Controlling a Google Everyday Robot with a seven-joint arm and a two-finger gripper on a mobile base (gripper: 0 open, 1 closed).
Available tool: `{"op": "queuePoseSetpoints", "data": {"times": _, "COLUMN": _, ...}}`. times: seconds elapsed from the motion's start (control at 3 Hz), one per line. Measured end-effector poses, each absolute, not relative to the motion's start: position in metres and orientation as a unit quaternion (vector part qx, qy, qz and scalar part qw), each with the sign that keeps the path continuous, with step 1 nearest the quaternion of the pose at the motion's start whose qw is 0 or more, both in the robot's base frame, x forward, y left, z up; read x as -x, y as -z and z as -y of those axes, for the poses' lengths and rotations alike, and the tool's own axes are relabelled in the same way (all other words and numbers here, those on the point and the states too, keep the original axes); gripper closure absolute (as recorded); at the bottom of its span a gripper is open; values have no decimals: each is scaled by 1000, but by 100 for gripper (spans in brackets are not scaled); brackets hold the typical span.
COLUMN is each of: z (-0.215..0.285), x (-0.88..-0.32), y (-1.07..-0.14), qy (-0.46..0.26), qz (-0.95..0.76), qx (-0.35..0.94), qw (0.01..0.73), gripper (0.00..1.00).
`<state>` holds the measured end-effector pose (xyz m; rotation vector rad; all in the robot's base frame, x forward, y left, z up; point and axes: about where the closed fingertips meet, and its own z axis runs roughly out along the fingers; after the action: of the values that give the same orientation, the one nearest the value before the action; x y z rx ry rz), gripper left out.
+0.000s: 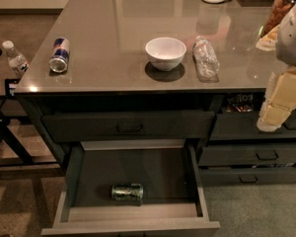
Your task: Pick green can from middle drawer and place on counter
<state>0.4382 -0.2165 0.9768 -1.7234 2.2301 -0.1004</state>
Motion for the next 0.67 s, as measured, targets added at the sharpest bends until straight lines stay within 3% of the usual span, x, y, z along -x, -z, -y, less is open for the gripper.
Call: {"op": "queuePoseSetpoints", "data": {"times": 0.67, "z": 208, "x": -437, "y": -964, "qy": 34, "qz": -783, "qx": 599, "qw": 167, "gripper": 0}}
